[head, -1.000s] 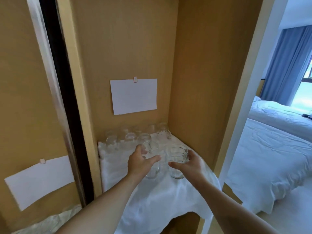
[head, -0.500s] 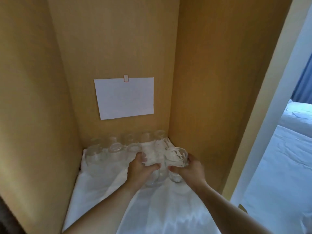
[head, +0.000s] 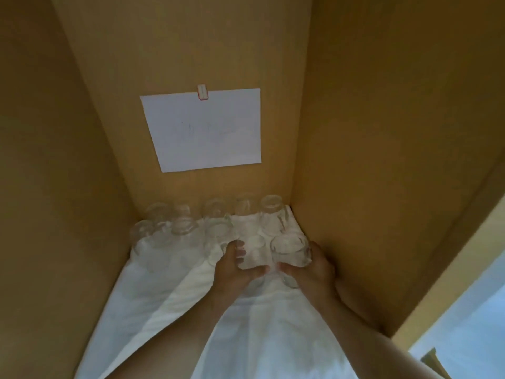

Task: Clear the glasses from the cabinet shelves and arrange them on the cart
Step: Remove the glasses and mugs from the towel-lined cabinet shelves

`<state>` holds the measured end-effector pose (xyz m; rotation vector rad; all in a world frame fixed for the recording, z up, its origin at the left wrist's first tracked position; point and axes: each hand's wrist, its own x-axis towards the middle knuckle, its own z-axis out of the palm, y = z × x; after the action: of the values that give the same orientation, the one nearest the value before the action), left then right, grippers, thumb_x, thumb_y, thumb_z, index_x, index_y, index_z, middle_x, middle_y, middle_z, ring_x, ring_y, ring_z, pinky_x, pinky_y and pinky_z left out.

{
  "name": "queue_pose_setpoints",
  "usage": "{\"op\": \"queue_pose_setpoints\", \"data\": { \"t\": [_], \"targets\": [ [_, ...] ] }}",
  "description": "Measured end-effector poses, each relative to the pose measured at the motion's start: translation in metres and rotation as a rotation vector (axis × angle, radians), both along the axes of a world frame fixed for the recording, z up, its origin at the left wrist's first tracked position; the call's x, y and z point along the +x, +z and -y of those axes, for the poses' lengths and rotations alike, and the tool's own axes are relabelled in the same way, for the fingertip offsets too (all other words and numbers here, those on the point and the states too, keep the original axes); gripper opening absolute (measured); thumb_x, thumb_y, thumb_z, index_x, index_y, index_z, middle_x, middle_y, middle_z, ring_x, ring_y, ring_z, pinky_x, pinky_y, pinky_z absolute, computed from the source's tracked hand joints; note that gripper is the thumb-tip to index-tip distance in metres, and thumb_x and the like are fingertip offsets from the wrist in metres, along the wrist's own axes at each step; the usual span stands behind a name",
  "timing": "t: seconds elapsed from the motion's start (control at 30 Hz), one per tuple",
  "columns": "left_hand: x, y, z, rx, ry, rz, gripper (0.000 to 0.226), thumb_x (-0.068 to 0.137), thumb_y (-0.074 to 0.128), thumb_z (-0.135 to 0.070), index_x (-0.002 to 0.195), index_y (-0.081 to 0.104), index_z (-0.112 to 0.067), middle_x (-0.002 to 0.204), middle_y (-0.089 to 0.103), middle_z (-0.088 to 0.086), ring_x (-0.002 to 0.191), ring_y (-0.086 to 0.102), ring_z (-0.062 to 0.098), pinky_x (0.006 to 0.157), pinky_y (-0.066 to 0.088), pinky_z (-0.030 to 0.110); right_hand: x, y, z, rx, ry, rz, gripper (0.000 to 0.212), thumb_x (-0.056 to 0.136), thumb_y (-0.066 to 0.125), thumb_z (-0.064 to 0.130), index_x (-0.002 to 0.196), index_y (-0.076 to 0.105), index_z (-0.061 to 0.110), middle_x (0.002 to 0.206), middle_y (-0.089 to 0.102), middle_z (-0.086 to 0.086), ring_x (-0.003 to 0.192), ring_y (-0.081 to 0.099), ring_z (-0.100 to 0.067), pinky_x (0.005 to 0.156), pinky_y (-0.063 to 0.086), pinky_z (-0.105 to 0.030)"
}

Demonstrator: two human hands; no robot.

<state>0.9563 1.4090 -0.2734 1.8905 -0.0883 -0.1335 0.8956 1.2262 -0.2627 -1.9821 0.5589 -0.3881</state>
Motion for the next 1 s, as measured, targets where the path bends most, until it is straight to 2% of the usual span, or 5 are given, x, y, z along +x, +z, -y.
{"op": "queue_pose_setpoints", "data": {
  "t": [0.17,0.33,0.47,0.67,1.0],
  "targets": [
    [0.007,-0.020,0.001,0.072,-0.124,-0.036,0.096,0.051,0.101,-0.026,0.126,0.041,-0.032,0.114,0.057,-0.008,0.102,0.057,0.009,0.086,0.052,0.028,0.011,-0.001,-0.001,0.034,-0.086,0.055,0.101,0.050,0.100,0.041,0.137,0.055,0.012,0.128,0.065,-0.004,0.116,0.063,-0.024,0.093,0.053,-0.033],
    [0.013,-0.027,0.003,0.026,-0.151,-0.121,0.103,0.038,0.094,-0.038,0.124,0.038,-0.028,0.117,0.055,-0.004,0.106,0.058,0.015,0.080,0.056,0.030,0.023,0.002,0.004,0.104,-0.101,0.065,0.089,0.051,0.101,0.034,0.123,0.055,0.010,0.116,0.064,-0.003,0.106,0.064,-0.024,0.091,0.056,-0.042],
    [0.016,-0.026,0.005,0.020,-0.137,-0.107,0.087,0.046,0.098,-0.033,0.113,0.042,-0.031,0.112,0.056,-0.004,0.096,0.059,0.009,0.055,0.048,0.011,0.032,0.002,0.010,0.205,-0.038,0.055,0.086,0.050,0.102,0.023,0.123,0.056,0.016,0.118,0.064,0.000,0.105,0.064,-0.018,0.089,0.057,-0.038],
    [0.016,-0.018,0.012,-0.030,-0.064,-0.073,0.073,0.054,0.099,-0.032,0.104,0.046,-0.035,0.108,0.059,-0.005,0.090,0.061,0.009,0.050,0.045,0.008,0.030,-0.003,0.012,0.270,-0.043,0.122,0.073,0.050,0.101,0.021,0.109,0.059,0.027,0.108,0.066,0.011,0.095,0.064,-0.005,0.073,0.053,-0.022],
    [0.031,0.049,0.003,0.020,-0.004,0.171,0.093,0.044,0.085,-0.075,0.122,0.056,-0.034,0.105,0.057,-0.005,0.096,0.063,0.016,0.077,0.061,0.043,0.016,-0.012,0.011,0.371,0.055,0.145,0.091,0.058,0.099,0.021,0.138,0.057,0.017,0.130,0.067,0.000,0.119,0.064,-0.018,0.104,0.052,-0.043]
  ]
}}
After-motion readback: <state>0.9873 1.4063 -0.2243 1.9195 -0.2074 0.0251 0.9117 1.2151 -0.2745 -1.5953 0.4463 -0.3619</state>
